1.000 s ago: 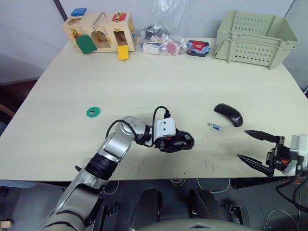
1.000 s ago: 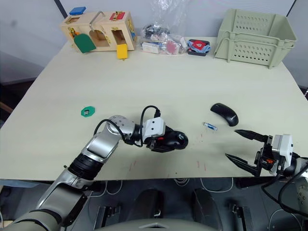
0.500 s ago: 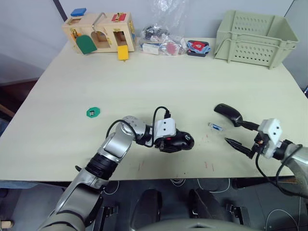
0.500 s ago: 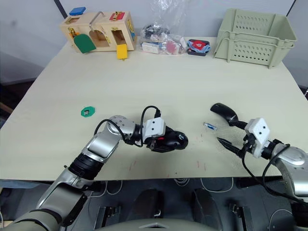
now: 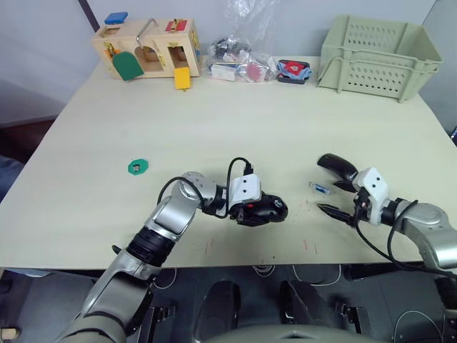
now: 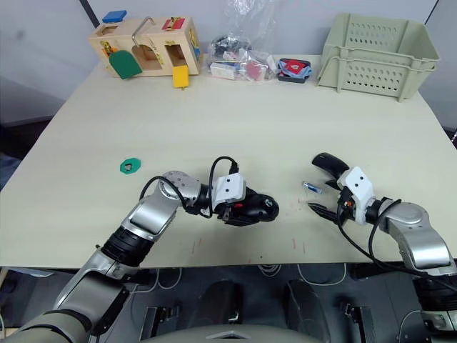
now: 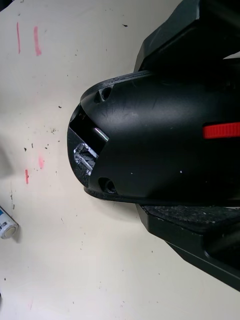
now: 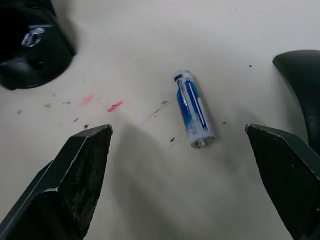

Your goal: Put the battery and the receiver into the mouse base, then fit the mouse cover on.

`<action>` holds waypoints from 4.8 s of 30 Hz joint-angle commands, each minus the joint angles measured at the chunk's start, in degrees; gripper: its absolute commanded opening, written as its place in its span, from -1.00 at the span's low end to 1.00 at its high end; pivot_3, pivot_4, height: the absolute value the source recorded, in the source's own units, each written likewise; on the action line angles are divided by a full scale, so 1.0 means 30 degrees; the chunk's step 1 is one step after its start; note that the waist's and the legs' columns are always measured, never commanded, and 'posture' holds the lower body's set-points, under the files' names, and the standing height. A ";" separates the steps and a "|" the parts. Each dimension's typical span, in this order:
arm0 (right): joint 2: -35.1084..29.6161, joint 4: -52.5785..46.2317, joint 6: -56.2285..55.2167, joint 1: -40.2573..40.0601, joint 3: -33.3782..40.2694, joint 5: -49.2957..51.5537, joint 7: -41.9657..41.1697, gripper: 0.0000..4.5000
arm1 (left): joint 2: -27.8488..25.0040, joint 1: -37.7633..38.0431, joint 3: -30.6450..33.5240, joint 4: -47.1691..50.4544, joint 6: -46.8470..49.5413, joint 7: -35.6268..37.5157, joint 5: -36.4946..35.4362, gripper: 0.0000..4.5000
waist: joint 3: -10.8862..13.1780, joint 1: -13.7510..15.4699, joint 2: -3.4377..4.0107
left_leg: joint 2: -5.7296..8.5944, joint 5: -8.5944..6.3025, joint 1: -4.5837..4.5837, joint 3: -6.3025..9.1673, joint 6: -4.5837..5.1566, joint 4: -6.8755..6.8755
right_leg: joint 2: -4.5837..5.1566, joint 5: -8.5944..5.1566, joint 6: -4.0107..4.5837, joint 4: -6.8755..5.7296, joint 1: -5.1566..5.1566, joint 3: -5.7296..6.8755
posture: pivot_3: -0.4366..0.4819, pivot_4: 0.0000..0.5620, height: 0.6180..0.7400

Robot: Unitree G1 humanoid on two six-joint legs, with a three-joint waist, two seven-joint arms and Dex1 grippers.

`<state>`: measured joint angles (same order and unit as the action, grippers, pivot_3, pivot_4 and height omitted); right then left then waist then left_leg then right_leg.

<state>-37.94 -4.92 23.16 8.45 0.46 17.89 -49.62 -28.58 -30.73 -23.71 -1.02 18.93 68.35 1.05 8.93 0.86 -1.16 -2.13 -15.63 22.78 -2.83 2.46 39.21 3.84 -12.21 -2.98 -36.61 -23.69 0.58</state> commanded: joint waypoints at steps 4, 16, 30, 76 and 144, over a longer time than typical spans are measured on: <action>0.0153 0.0868 -0.0827 0.0731 -0.0162 -0.0377 -0.0211 0.89 | -0.0036 0.0247 -0.0324 0.0366 0.0107 -0.0446 0.0182 0.35 | 0.0000 -0.0007 0.0001 | 0.0000 0.0000 0.0001 -0.0002 0.0000 0.0000 | 0.0001 0.0001 -0.0001 0.0005 0.0001 -0.0001 | -0.05 -0.47 1.00; 0.0613 0.1144 -0.2214 0.0462 0.0053 -0.0729 -0.0107 -0.98 | -0.0204 0.0325 -0.0250 -0.0404 -0.0396 -0.0234 0.0002 0.35 | -0.0001 -0.0015 0.0002 | 0.0000 0.0000 -0.0002 -0.0002 0.0000 0.0000 | 0.0000 0.0001 -0.0001 0.0005 0.0001 0.0000 | -0.05 -0.47 1.00; -0.1674 -0.7296 0.5521 -0.0588 0.0120 0.1650 0.0575 -0.98 | -0.0089 0.0184 -0.0361 -0.0197 0.0321 -0.0482 0.0046 0.35 | -0.0003 -0.0008 0.0014 | -0.0001 -0.0001 0.0000 0.0015 0.0000 -0.0001 | 0.0001 0.0000 0.0000 0.0004 0.0001 0.0000 | -0.05 -0.47 1.00; 0.2186 -1.1463 2.1973 0.5798 -0.2943 0.5643 0.8214 0.86 | -0.0232 0.0375 -0.1112 0.1036 0.1927 -0.1206 0.0258 0.35 | -0.0032 0.0034 0.0015 | 0.0006 -0.0002 0.0027 0.0048 0.0004 -0.0004 | 0.0031 -0.0002 0.0004 0.0024 0.0000 0.0032 | -0.05 -0.47 1.00; 0.3275 -0.2219 -0.5368 -0.2361 -0.2171 0.0349 -0.0124 -0.99 | 0.0198 -0.0110 -0.1069 -0.0127 0.1509 -0.1301 0.0407 0.35 | -0.0164 0.0047 0.0042 | 0.0008 -0.0004 -0.0031 0.0024 0.0008 -0.0008 | 0.0014 -0.0060 0.0064 0.0010 0.0029 0.0007 | -0.05 -0.47 1.00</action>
<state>-27.72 -9.23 9.88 2.02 -8.58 16.91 -48.68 -28.42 -31.23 -25.54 0.08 23.46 65.66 1.05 8.43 1.00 -1.04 -2.10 -15.65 22.69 -2.76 2.49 39.19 3.89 -12.39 -2.79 -36.58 -23.61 0.60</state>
